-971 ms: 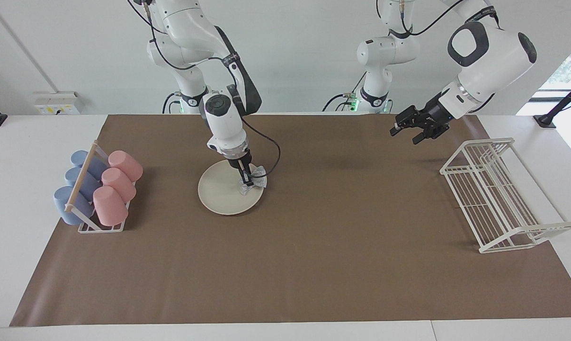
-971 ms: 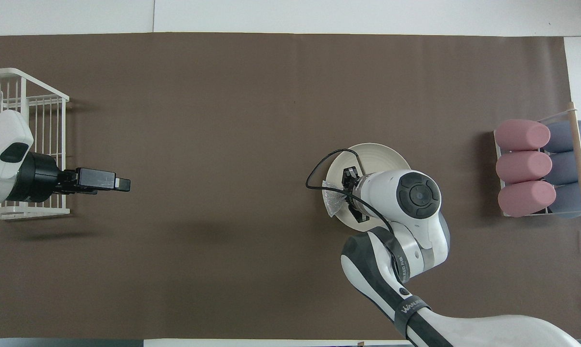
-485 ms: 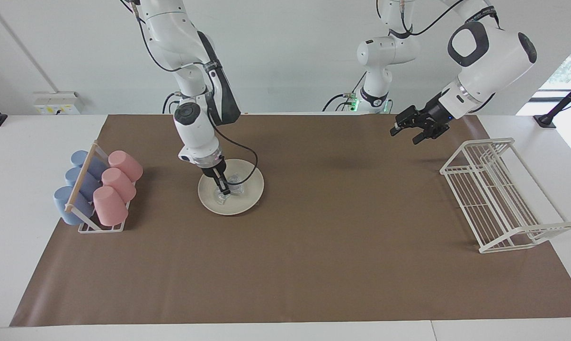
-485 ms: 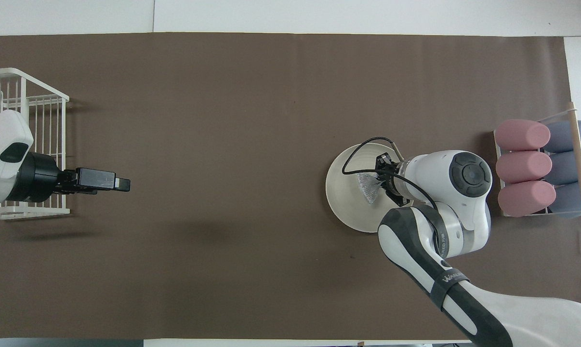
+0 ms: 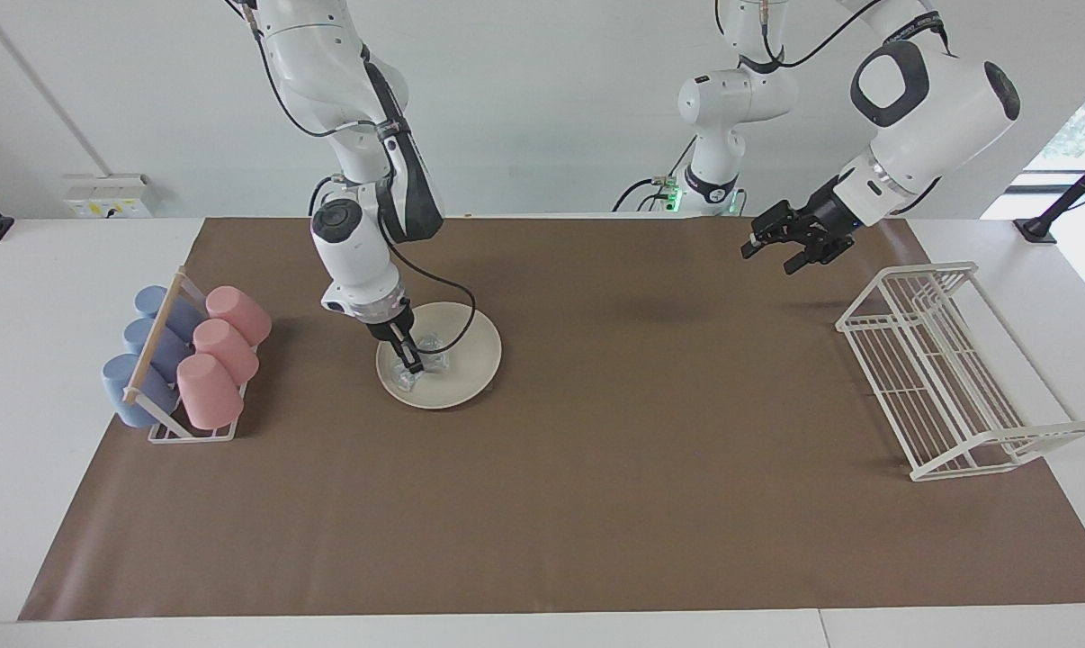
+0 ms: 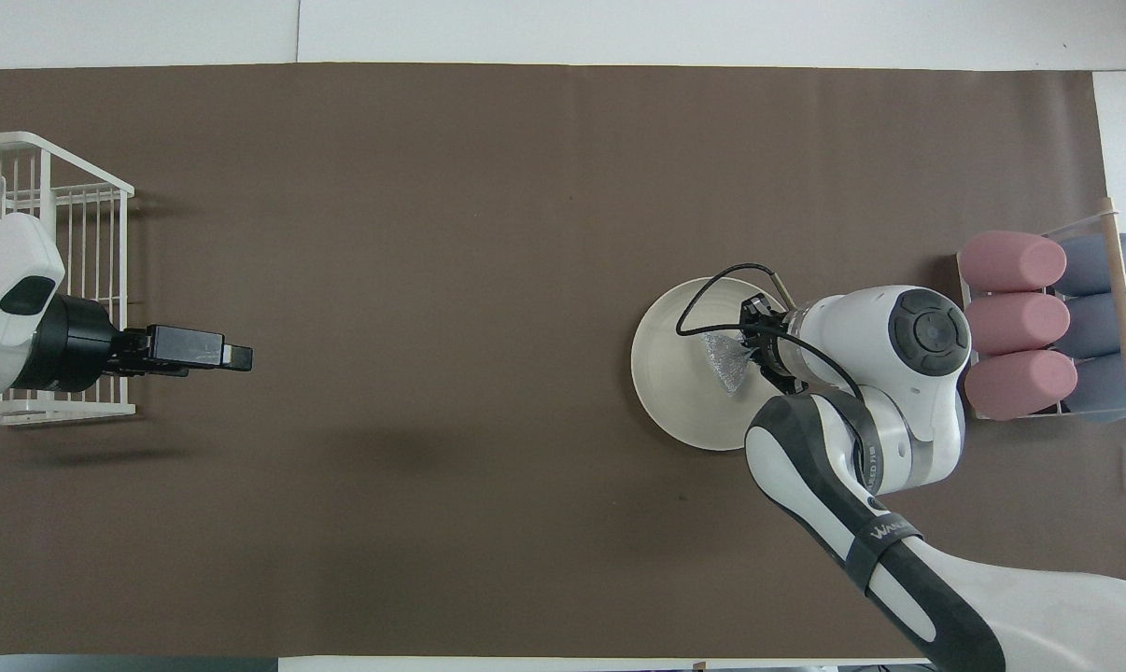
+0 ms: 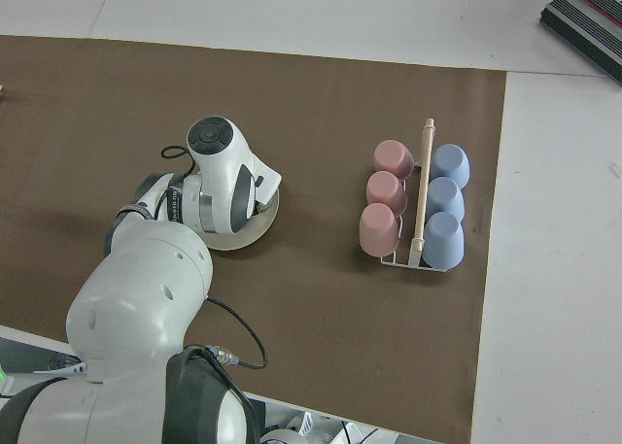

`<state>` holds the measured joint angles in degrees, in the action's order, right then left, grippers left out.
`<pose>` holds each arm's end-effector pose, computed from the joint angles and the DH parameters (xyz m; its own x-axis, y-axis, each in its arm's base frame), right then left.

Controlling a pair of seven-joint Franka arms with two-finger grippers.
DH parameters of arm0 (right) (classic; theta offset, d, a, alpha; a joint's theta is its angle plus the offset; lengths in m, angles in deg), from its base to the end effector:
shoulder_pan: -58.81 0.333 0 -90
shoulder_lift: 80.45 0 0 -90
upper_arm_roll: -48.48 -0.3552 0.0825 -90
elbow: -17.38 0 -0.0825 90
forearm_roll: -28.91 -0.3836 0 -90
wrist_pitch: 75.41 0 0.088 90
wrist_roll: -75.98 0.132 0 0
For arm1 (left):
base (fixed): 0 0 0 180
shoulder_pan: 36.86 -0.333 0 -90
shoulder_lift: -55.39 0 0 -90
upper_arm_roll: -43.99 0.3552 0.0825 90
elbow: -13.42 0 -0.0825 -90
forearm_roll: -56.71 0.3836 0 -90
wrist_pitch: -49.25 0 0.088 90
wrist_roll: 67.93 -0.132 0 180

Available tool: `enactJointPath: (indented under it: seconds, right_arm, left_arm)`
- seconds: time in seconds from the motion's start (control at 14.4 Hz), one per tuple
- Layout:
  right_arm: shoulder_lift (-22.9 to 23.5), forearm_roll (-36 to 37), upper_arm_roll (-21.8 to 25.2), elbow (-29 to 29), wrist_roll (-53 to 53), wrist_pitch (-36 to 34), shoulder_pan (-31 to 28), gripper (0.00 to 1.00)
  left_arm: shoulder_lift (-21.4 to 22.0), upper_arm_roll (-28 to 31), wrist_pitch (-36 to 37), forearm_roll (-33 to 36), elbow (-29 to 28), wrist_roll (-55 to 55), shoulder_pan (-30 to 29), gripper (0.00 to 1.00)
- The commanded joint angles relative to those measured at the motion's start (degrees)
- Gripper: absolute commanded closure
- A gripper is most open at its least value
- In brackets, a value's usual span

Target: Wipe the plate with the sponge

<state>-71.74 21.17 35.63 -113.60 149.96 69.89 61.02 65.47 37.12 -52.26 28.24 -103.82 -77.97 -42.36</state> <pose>0.5283 0.1419 0.3118 0.4211 -0.9025 -0.0905 -0.9040 -0.4095 -0.1226 0.4874 -0.0683 0.5339 0.9958 -0.0807 -0.0427 -0.0529 -0.8909 0.4512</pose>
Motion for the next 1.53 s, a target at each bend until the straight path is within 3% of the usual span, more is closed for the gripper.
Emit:
enactJointPath:
  seconds: [0.0,0.28,0.62,1.04,1.46]
  right_arm:
    - [0.69,-0.44,-0.50,-0.50,8.94,0.34,4.80,1.00]
    - [0.95,-0.44,-0.50,-0.50,19.34,2.80,9.47,1.00]
    - [0.61,-0.44,-0.50,1.77,20.58,0.62,9.74,1.00]
    - [-0.71,-0.18,-0.59,18.37,30.85,-20.64,13.78,1.00]
    - [-1.59,1.57,-0.42,30.50,42.44,-33.04,20.11,1.00]
  left_arm:
    - [0.65,0.02,0.26,1.14,0.17,1.07,0.05,0.00]
    - [0.65,0.02,0.26,1.14,0.26,1.07,0.05,0.00]
    - [0.65,0.02,0.26,1.14,0.26,1.07,0.05,0.00]
    - [0.65,0.02,0.62,1.14,0.26,1.07,0.05,0.00]
    - [1.35,-0.25,0.36,0.96,0.44,1.95,0.49,0.00]
